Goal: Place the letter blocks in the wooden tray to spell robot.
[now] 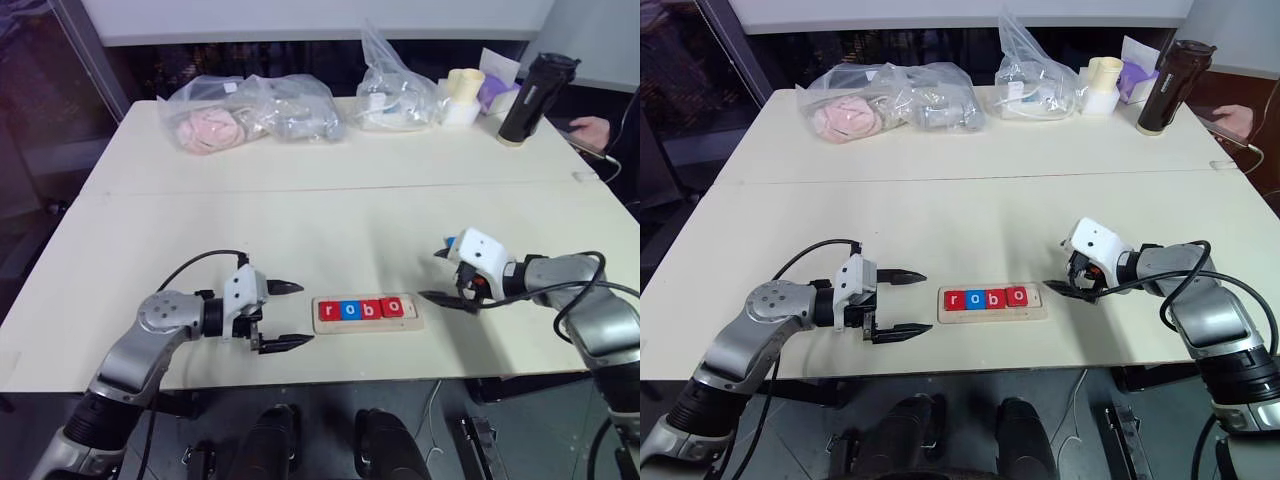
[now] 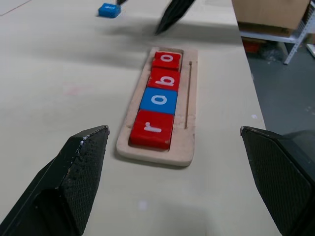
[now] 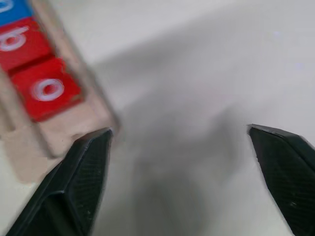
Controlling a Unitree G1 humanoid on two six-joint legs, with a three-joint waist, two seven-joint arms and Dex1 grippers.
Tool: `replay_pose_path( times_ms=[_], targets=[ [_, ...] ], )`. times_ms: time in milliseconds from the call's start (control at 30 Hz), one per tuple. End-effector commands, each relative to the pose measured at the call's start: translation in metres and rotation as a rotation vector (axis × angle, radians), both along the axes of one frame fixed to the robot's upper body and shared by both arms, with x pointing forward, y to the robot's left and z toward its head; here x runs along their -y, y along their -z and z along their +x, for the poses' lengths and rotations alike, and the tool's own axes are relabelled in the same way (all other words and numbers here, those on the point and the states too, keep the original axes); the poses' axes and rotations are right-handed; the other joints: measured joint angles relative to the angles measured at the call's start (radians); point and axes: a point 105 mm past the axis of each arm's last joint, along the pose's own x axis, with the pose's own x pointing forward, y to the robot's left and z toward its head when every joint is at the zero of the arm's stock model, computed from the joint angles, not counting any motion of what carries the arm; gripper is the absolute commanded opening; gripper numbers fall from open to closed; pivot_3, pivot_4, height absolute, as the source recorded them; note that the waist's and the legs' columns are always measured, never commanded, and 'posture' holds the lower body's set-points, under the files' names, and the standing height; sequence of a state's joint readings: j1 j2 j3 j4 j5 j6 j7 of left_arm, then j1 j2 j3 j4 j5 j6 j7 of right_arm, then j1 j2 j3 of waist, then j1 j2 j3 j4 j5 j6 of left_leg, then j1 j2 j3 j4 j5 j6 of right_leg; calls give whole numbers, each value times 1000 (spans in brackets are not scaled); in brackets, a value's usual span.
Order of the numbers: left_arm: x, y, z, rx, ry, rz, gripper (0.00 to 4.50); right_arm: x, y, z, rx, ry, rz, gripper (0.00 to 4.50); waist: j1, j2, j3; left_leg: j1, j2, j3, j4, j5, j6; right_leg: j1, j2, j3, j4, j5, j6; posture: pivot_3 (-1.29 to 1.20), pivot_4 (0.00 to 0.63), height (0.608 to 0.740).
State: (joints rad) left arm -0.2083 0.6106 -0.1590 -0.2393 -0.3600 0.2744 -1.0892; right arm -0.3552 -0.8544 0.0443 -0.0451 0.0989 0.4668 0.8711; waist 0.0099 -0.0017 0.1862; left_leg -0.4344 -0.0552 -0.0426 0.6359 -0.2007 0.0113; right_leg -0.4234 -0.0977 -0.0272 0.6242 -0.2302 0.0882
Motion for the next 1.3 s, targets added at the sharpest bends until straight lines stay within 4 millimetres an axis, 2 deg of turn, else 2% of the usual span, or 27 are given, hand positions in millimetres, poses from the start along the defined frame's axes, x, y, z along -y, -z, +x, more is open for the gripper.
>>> replay_pose_path(
  times_ms=[33,200,300,433,800,900,1033,1200,1300],
  targets=[
    [3,-7,0,30,22,-12,4500,25,-23,22,145,204,-3,4465,3,0,0,0,0,0,1,0,0,0,0,0,1,0,0,0,150,738],
    [5,-6,1,30,26,-15,4500,32,-28,35,195,410,103,4465,3,0,0,0,0,0,1,0,0,-1,0,1,3,0,0,0,150,738],
    [5,-6,2,31,26,-14,4500,45,-17,40,144,603,171,4465,3,0,0,0,0,0,1,0,0,-1,0,1,4,0,0,0,150,738],
    [5,-6,2,32,23,-14,4500,51,-1,39,48,760,263,4465,3,0,0,0,0,1,2,0,0,-1,1,1,4,0,0,0,150,738],
    [5,-7,3,37,23,-13,4500,47,21,49,-43,846,321,4465,-2,0,-1,7,0,4,2,0,0,4,2,3,5,0,0,0,150,738],
    [4,-7,3,38,22,-13,4500,43,18,48,-49,841,347,3151,-5,0,-1,9,0,4,2,0,0,7,2,3,5,0,0,0,150,738],
    [5,-6,4,37,24,-15,4500,42,15,42,-52,837,356,1140,2,0,-1,9,0,4,2,0,0,6,2,3,5,0,0,0,150,738],
    [8,-4,5,37,33,-21,4500,42,11,26,-52,864,346,1137,3,0,-1,8,0,5,0,0,0,5,1,4,4,-1,1,0,150,738],
    [10,-4,6,38,40,-25,4500,32,10,2,-91,880,352,1137,3,0,-1,8,0,5,-2,0,0,4,0,4,4,-1,1,0,150,738]
  ],
)
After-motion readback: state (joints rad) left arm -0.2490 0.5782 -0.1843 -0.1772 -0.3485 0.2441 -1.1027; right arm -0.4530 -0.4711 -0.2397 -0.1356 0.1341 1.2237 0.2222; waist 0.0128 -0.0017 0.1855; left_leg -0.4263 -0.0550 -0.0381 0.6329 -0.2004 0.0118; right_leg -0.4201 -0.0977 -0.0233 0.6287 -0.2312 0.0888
